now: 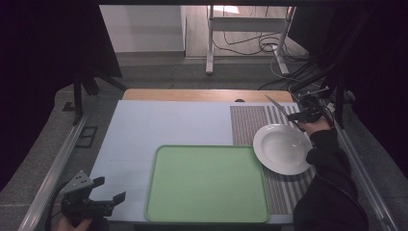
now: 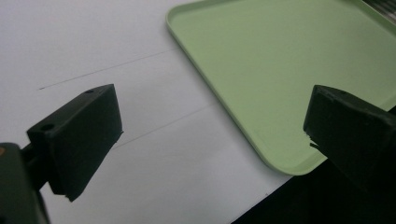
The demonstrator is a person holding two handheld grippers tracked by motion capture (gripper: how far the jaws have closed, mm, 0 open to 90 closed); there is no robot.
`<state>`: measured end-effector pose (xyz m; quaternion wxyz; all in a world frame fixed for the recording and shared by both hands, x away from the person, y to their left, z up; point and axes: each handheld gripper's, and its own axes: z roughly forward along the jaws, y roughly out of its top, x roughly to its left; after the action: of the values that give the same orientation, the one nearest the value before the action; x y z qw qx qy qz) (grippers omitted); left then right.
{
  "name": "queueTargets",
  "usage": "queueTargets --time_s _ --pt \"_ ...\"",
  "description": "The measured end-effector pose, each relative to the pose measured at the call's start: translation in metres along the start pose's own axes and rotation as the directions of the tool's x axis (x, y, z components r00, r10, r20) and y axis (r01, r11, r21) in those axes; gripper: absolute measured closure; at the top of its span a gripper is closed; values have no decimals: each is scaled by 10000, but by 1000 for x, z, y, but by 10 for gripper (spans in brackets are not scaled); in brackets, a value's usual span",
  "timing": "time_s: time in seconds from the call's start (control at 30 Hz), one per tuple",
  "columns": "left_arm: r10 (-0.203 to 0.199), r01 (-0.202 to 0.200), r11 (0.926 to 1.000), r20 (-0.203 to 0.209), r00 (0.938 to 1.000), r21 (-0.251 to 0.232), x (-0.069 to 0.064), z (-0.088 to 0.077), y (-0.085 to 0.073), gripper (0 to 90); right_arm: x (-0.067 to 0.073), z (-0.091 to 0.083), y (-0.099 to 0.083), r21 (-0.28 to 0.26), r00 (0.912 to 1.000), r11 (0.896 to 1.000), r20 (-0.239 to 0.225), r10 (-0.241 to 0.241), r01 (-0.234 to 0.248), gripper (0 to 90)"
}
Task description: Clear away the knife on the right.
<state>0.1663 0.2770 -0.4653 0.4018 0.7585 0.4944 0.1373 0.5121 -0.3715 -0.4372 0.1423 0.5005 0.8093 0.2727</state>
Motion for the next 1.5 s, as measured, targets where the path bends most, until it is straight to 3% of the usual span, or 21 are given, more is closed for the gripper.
queueTargets --time_s 0.33,0.77,1.13,1.33,1.5 --pt "20 -20 10000 -14 10000 5 0 0 0 42 37 -12 -11 -239 9962 9980 -632 -598 584 805" --pt "60 -59 10000 -29 10000 19 -1 0 0 42 88 -25 -33 -471 9797 9894 -1410 -1427 1373 804" --pt "95 -95 10000 -10 10000 -20 -1 0 0 42 136 -29 -54 -364 9497 9714 -2046 -2369 2345 804" --pt "82 -82 10000 2 10000 -43 -1 0 0 41 164 -32 -66 -426 9235 9558 -2489 -2920 2908 804" --pt "71 -70 10000 11 10000 -51 -1 0 0 41 186 -31 -77 -176 9021 9421 -2828 -3260 3350 804"
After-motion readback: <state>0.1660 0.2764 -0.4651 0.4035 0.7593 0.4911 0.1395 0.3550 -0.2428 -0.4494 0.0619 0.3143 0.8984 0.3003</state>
